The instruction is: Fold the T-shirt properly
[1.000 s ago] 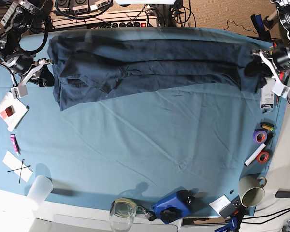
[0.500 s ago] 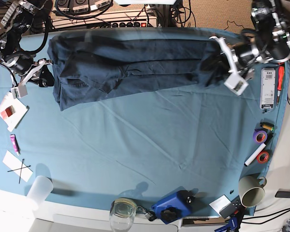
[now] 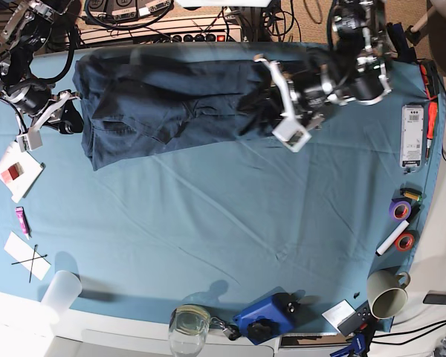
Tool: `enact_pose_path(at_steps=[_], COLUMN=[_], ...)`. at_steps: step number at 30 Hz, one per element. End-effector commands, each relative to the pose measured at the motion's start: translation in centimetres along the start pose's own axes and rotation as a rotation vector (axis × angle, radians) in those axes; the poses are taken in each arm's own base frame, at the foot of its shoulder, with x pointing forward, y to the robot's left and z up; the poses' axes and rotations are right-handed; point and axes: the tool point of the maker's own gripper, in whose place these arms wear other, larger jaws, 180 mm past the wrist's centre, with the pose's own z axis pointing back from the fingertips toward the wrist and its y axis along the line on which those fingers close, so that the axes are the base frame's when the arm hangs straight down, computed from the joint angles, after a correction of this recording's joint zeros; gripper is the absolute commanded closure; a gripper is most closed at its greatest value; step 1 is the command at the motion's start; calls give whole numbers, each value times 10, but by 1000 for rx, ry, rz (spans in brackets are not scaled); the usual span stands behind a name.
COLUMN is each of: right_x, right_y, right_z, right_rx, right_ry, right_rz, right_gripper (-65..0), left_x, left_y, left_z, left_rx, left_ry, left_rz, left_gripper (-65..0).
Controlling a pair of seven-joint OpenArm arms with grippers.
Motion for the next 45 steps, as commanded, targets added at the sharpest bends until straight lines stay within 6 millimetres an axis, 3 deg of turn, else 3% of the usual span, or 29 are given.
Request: enact_pose_path(at_steps=[1,9,10,13,15,24,32,37,40,42,45], right_x=[14,14,14,14,14,17,43,49,41,36,25], right_y=[-2,-2,-2,-2,-2,0,4,-5,-12,-14,-15], right_z=[5,5,5,5,5,7,28,41,40,38,37], right_rx=[-4,-4,-4,-4,-4,10,79,56,19,6,-6], right_ry=[-44,-45,-45,-45,-45,-64,-227,-275,-235,-210,-148], right_rz=[22,22,22,22,22,16,-42,-61,-57,-55,-54], right_gripper=[-132,-132,-132,-132,-132,-132,-132,-132,-134,-195,-338], left_x=[18,17,16,16,18,13,9,-1,-4,-7,-12], left_y=[-8,-20,-23,-32,-33,-17,37,46,47,46,45], left_z=[-4,-35,-38,-43,-44,-35,10,31,34,34,34], left_rx=[-19,49,45,26,32,88,260,251,253,250,249], left_ry=[-60,-11,-3,1,-6,33,-1,-22,-25,-19,-10], left_rz=[-22,-93,-100,-95,-64,-44,57,96,114,119,129], left_gripper=[0,0,-50,-291,-356,-357,-356,-357,-357,-357,-357])
